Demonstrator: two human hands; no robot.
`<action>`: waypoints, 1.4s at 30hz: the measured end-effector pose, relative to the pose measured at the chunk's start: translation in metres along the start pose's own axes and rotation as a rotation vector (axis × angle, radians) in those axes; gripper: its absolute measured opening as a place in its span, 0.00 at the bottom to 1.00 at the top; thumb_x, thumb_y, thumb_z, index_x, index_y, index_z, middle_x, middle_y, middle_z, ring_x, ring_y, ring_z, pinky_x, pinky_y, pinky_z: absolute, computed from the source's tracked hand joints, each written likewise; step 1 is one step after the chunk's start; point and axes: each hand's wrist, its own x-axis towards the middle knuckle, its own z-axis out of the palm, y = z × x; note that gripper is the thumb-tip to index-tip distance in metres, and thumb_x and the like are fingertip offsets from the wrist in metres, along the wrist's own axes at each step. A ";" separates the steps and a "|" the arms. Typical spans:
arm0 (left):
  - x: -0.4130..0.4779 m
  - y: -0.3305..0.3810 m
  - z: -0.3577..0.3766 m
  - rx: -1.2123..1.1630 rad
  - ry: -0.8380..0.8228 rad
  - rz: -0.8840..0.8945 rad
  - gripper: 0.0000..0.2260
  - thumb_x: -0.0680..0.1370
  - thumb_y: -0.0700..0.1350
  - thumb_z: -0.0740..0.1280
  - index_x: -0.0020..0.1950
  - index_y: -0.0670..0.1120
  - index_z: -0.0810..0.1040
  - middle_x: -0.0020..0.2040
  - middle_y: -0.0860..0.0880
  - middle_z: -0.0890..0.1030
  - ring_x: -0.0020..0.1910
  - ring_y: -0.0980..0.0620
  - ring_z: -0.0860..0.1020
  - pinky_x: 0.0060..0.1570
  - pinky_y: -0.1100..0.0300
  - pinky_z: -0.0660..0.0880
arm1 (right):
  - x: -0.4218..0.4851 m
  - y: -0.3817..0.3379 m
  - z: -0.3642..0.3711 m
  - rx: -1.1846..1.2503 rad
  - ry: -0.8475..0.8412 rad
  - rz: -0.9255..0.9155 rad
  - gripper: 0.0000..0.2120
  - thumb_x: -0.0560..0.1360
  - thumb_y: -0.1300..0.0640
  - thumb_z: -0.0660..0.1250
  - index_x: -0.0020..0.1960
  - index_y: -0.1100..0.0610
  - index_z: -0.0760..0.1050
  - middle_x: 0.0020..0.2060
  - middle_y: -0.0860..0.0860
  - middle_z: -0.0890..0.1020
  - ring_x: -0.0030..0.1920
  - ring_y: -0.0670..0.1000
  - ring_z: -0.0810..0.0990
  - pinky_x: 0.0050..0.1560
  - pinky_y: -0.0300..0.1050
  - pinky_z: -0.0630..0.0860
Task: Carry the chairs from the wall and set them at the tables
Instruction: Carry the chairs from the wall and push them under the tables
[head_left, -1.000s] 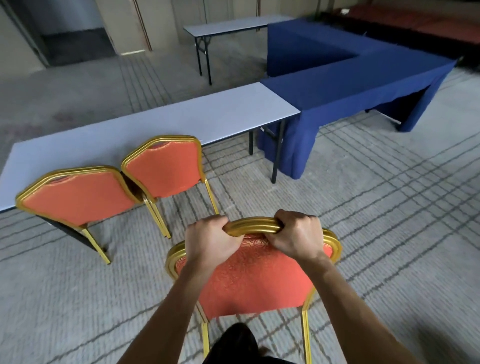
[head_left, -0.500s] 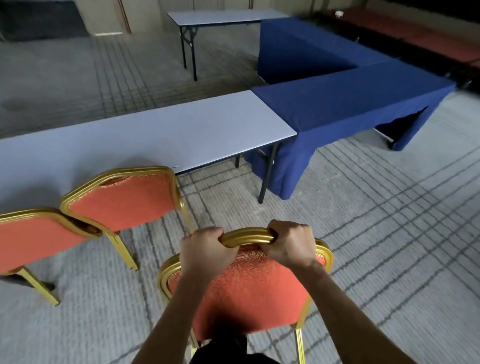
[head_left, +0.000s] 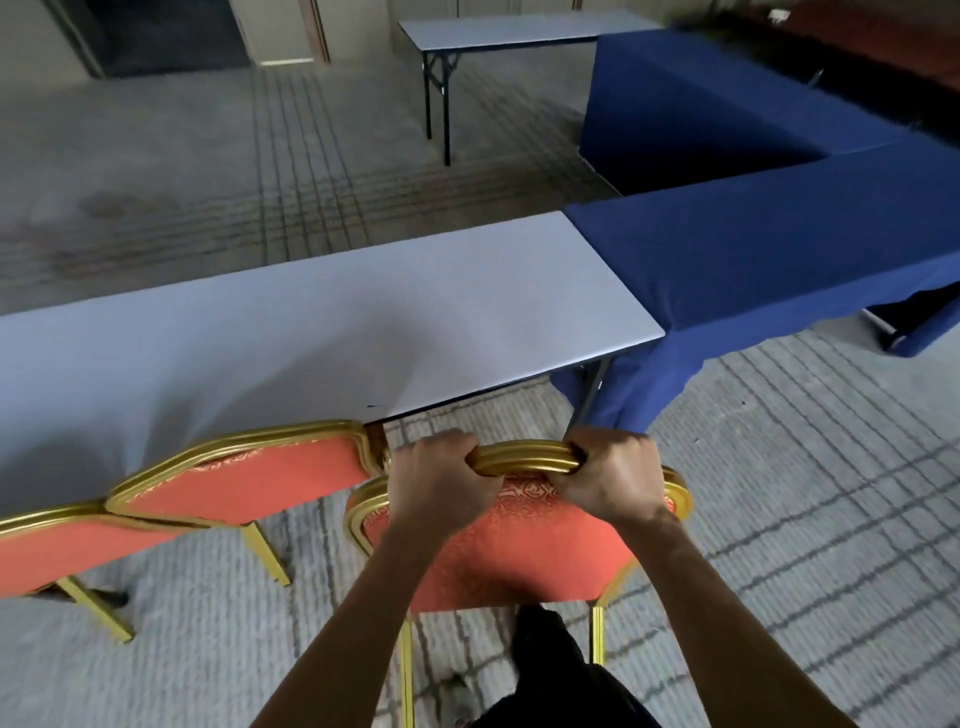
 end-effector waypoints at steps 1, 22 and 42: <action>0.020 -0.002 0.005 0.028 0.009 -0.013 0.17 0.63 0.52 0.72 0.28 0.50 0.64 0.25 0.55 0.65 0.23 0.51 0.67 0.29 0.63 0.59 | 0.019 0.008 0.008 -0.001 0.003 -0.013 0.11 0.59 0.48 0.71 0.30 0.54 0.74 0.24 0.49 0.77 0.26 0.55 0.77 0.26 0.40 0.66; 0.254 -0.044 0.085 0.146 0.139 -0.251 0.15 0.68 0.54 0.70 0.28 0.48 0.72 0.25 0.53 0.71 0.23 0.51 0.68 0.28 0.65 0.59 | 0.279 0.107 0.154 0.226 -0.130 -0.278 0.17 0.60 0.51 0.81 0.30 0.54 0.72 0.23 0.47 0.72 0.23 0.51 0.71 0.32 0.38 0.59; 0.165 -0.046 0.105 0.156 -0.104 -0.303 0.16 0.71 0.63 0.71 0.42 0.52 0.74 0.39 0.55 0.76 0.38 0.52 0.75 0.37 0.57 0.67 | 0.182 0.086 0.152 0.106 -0.348 -0.208 0.08 0.67 0.52 0.73 0.42 0.52 0.77 0.34 0.48 0.79 0.36 0.55 0.80 0.39 0.45 0.73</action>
